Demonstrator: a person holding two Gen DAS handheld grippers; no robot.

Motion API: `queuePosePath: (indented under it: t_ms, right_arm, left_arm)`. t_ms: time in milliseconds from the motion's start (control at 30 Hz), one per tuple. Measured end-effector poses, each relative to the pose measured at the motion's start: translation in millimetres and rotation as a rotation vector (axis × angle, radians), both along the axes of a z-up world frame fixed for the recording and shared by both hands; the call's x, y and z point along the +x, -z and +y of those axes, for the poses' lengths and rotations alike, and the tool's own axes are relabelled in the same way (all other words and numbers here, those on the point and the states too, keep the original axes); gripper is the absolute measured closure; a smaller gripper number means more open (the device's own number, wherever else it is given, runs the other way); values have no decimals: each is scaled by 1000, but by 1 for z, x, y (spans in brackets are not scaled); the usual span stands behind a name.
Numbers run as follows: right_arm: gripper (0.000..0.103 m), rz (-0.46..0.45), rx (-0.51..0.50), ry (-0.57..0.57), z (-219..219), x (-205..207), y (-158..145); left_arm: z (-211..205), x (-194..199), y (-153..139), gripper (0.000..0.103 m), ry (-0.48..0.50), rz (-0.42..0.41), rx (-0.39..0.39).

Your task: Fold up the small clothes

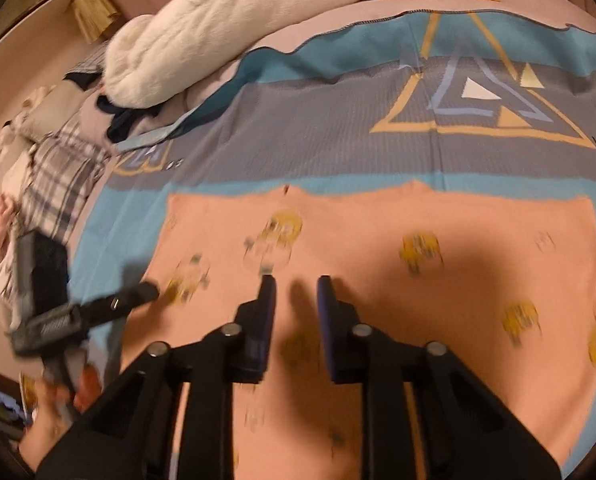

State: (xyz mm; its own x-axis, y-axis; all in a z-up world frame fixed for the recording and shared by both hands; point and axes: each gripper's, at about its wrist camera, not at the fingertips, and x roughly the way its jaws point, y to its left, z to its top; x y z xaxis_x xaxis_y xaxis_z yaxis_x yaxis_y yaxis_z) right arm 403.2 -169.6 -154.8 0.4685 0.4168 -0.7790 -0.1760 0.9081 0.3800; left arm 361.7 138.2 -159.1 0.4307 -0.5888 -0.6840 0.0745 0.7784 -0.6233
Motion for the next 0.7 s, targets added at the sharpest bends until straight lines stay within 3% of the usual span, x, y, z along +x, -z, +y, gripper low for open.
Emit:
queuePosePath:
  t_ms: [33,133,267,333,533,700]
  right_arm:
    - [91,8,-15,4,3,6,4]
    - [100,72,-97,24,13,24,26]
    - [99,84,-114,27,17,26,20]
    - [92,76,-104,17,18,20,12]
    - [92,9,-93,-119,35,-43,-14]
    - [92,47,-195,-187,53,-78,12]
  left_arm:
    - [-2,1,2,78,3,4,32]
    - [-1,1,3,81,8,1,48]
    - [0,1,3,81,12,9,59]
    - [0,2,2,81,14,13,64]
    - [-1,5,1,82,14,23,72]
    - [-3,7,0,85,1,41,89]
